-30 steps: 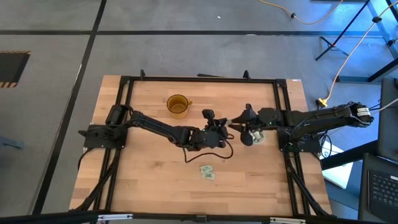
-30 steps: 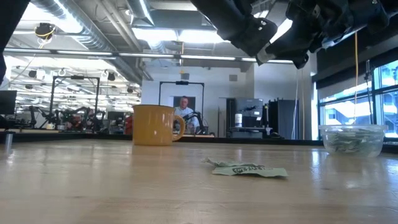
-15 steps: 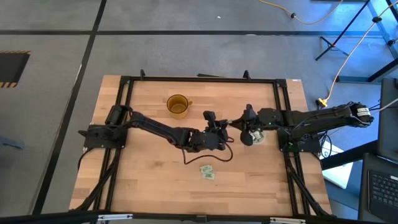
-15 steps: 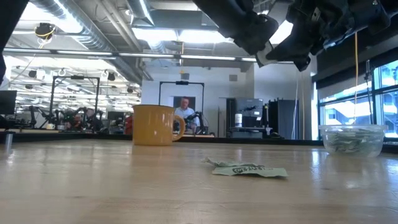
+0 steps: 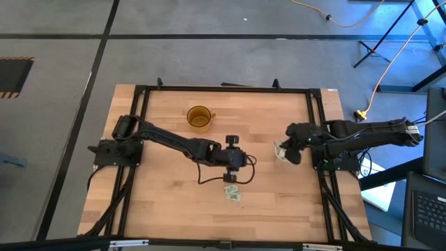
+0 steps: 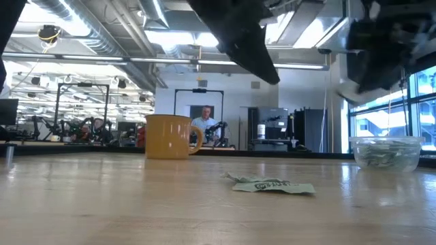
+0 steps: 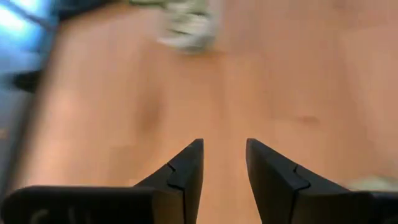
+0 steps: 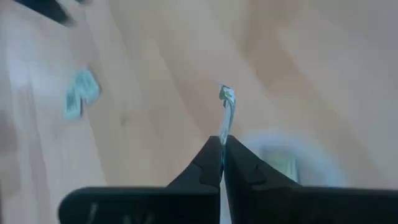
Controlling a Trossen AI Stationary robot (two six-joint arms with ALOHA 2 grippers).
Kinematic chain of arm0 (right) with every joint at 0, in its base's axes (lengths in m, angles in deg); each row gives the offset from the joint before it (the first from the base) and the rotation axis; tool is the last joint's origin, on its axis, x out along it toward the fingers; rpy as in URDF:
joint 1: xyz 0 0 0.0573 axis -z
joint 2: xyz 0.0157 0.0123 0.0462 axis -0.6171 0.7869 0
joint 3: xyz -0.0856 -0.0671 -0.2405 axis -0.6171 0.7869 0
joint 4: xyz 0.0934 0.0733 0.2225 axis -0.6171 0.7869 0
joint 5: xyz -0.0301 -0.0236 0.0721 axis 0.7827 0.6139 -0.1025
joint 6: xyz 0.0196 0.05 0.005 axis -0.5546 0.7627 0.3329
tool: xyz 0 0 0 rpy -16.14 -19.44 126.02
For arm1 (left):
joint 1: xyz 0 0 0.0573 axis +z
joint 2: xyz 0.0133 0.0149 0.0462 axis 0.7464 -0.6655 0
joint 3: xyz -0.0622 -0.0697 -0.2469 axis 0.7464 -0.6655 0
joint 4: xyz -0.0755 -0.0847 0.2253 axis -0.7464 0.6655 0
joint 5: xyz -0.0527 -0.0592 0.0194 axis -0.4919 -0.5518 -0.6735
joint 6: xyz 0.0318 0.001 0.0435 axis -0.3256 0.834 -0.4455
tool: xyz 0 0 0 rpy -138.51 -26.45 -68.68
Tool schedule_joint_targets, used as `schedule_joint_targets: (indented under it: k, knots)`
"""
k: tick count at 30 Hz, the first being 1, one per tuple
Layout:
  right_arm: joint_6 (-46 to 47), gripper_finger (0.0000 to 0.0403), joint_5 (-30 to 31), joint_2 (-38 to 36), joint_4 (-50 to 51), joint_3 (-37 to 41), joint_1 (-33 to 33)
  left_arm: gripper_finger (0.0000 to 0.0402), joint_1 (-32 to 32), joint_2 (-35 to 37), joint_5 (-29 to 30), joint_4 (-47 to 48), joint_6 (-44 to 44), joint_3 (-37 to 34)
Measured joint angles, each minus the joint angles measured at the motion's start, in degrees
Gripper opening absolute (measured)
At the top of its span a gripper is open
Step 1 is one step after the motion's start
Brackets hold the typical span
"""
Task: Pick and place items into bin
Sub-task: Put the truvia packet into the transparent bin
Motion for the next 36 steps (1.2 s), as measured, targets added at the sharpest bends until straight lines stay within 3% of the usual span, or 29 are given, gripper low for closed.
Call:
schedule_joint_targets:
  k: [5, 12, 24, 36]
  knots:
    - [9.0, 0.0003, -6.5, -1.0, 8.7, 1.4, 0.0, 0.0106, 0.8, 0.0, -14.9, 2.1, 1.8, 0.0]
    - [10.0, 0.0004, -8.8, -0.8, 6.7, 5.3, 0.0, 0.0100, 0.7, 0.0, -22.9, 2.5, 2.4, 0.0]
    - [8.4, 0.0004, -7.6, -0.8, 0.3, 11.0, 4.0, 0.0100, 0.7, -0.1, -24.0, 3.3, 3.9, 0.0]
    - [5.8, 0.0014, -8.8, -0.8, 0.4, 11.7, 4.9, 0.0100, 0.7, -0.1, -25.0, 4.5, 5.7, 0.0]
